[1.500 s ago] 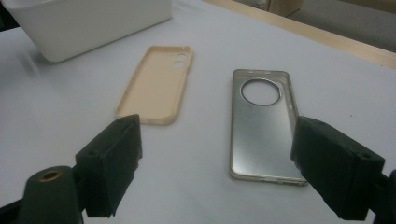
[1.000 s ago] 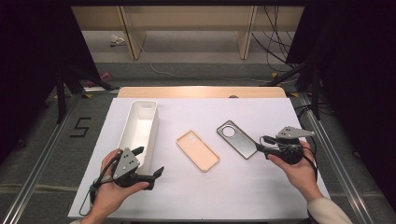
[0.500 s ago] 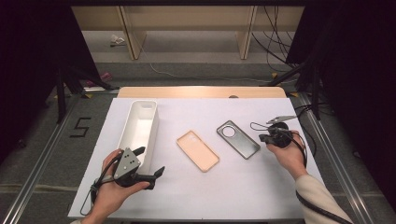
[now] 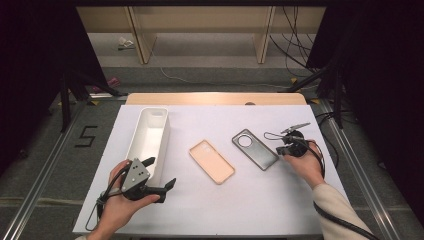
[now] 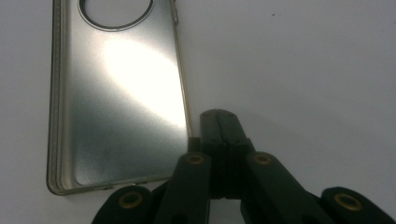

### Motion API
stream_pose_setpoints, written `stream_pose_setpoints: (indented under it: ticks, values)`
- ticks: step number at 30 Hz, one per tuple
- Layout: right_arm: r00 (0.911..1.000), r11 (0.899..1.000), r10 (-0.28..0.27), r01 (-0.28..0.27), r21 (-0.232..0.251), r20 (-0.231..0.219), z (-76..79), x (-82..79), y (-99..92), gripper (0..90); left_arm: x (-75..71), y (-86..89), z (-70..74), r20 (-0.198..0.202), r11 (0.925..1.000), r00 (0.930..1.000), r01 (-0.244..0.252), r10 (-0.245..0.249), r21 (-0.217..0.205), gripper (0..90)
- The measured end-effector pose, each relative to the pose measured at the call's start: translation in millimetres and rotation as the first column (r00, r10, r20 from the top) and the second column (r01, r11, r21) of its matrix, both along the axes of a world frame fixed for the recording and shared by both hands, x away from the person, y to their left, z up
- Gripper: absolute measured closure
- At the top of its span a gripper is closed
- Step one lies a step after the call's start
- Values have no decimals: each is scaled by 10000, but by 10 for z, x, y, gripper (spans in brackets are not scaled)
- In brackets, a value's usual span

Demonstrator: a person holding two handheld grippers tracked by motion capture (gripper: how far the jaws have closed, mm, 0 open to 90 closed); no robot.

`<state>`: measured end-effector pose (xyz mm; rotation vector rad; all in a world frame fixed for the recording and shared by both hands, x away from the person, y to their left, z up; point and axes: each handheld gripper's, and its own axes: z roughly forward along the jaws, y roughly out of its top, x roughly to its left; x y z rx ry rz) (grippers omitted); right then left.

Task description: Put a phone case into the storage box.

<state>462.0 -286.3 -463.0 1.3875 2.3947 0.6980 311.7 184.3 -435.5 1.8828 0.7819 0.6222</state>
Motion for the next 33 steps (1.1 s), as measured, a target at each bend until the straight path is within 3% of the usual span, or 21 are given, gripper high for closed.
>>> stream_pose_setpoints:
  ticks: [10, 20, 33]
  values:
    - [9987, 9994, 335, -338, -64, -378, -19, -17, 52, 900, -3, 0, 2, 12, 10000, 10000, 11, -11, -6, 74]
    - [9899, 9950, 978, -994, -98, -1029, -9, -114, 221, 900, -6, 2, 5, 24, 10000, 10000, 16, -16, -58, 74]
    - [9810, 9881, 1464, -1512, -287, -1277, 7, -182, 368, 900, -6, 2, 4, 31, 10000, 10000, 33, -32, -66, 74]
